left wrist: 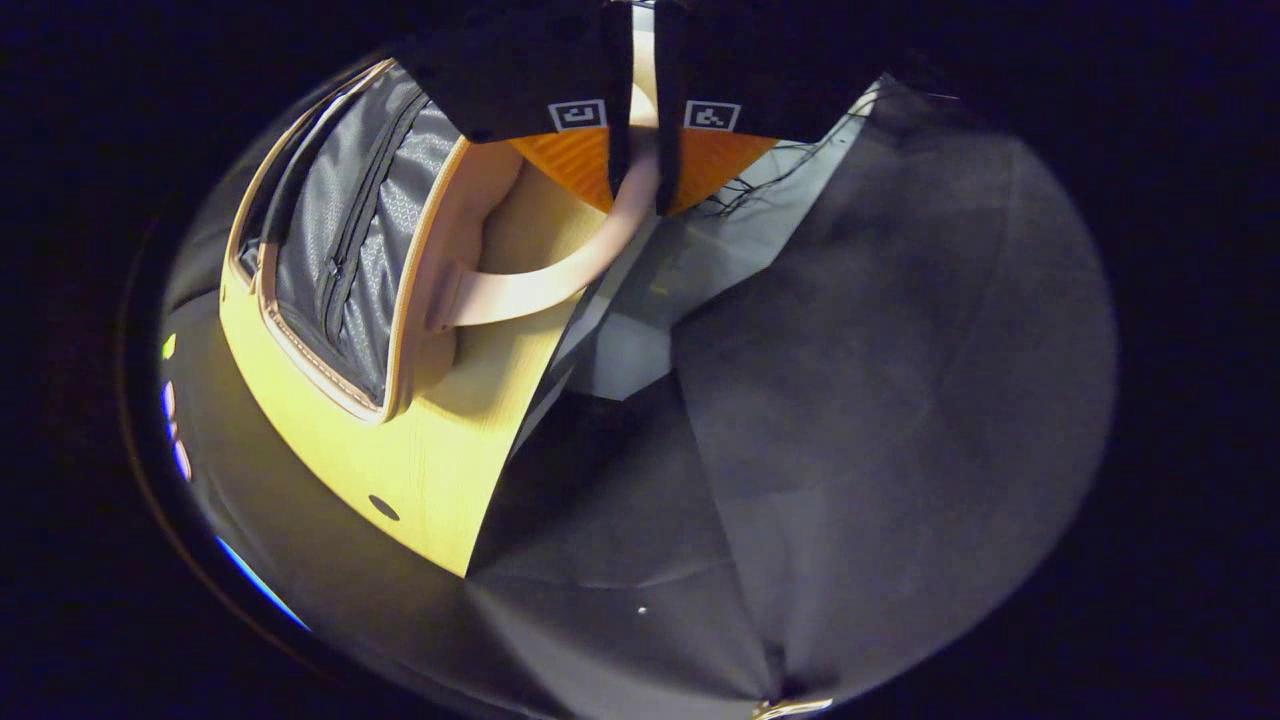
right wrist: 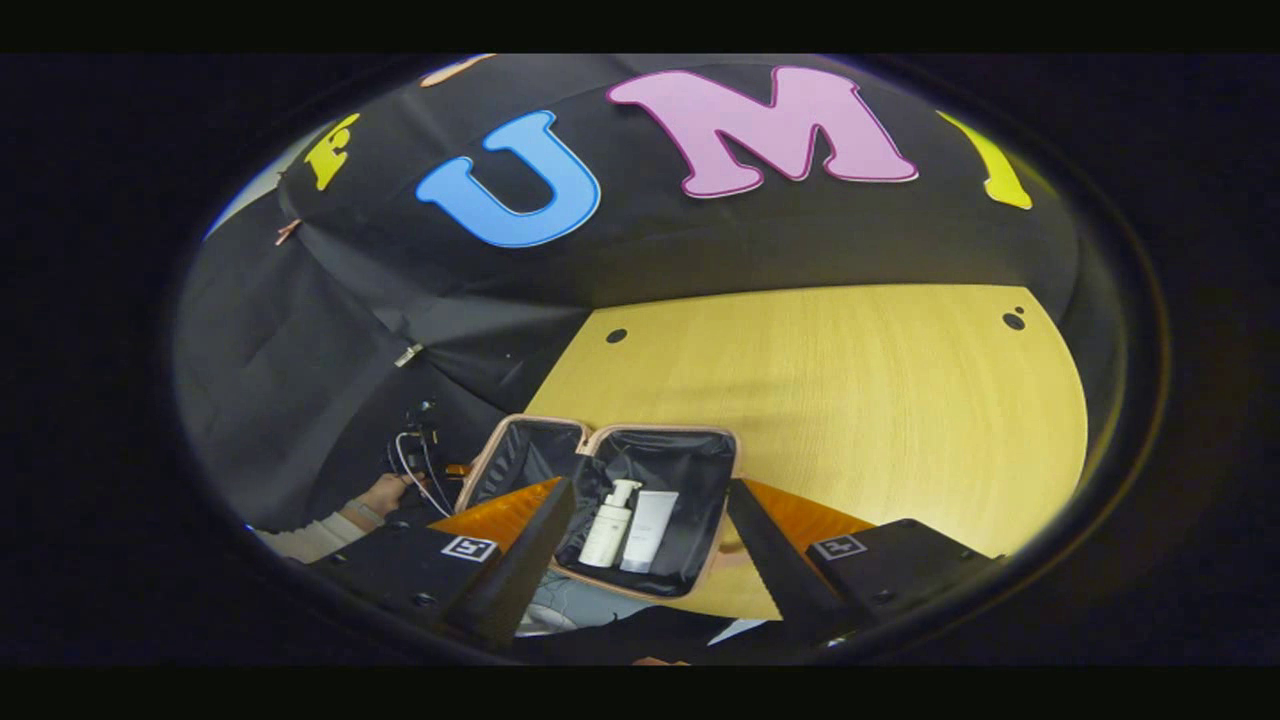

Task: First open the suitcase, pack the skin care products into it, and then close the suitcase.

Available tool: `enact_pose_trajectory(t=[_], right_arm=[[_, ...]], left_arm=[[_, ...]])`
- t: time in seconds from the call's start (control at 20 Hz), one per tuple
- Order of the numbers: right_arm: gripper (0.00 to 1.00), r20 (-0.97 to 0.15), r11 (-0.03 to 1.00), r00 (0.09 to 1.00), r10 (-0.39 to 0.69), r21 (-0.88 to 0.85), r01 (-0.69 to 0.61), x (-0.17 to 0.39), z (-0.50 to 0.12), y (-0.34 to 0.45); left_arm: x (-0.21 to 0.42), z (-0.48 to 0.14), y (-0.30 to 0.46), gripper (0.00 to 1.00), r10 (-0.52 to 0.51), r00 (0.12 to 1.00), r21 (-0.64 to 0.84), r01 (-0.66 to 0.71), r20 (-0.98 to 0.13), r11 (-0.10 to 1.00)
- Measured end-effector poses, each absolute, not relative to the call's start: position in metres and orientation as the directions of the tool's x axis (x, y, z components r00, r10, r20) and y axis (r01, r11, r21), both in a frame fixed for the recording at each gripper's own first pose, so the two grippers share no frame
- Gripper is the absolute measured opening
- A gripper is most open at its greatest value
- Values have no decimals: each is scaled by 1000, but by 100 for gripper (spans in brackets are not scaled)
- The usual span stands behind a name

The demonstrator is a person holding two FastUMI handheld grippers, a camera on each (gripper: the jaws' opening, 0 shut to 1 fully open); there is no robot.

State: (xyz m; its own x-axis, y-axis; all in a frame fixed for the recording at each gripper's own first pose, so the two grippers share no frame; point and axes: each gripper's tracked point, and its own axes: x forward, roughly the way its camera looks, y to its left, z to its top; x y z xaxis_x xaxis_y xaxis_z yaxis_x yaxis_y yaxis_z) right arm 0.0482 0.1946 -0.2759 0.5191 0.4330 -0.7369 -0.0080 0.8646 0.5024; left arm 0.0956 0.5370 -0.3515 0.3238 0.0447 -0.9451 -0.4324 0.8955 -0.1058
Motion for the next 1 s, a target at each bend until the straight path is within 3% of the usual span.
enact_pose_trajectory(t=[0.25,0.4,0.6,0.65,0.75,1.0], right_arm=[[97,-716,854,529,457,519,-35,30,-270,198],[97,-681,830,537,498,553,-70,20,-260,200],[97,-610,793,561,559,592,-146,8,-240,188],[97,-599,788,564,568,594,-162,5,-237,179],[97,-580,783,575,576,593,-187,3,-230,161],[97,-524,797,652,548,563,-217,-10,-206,88]], left_arm=[[104,-282,522,8,1,484,-208,-378,-875,902],[104,-206,494,6,-21,588,-248,-308,-809,919],[112,-94,404,3,-103,711,-316,-175,-696,933],[110,-70,375,6,-126,732,-320,-131,-669,938],[104,-37,315,6,-160,752,-295,-48,-640,954],[104,-33,145,6,-318,728,-317,145,-607,937]])
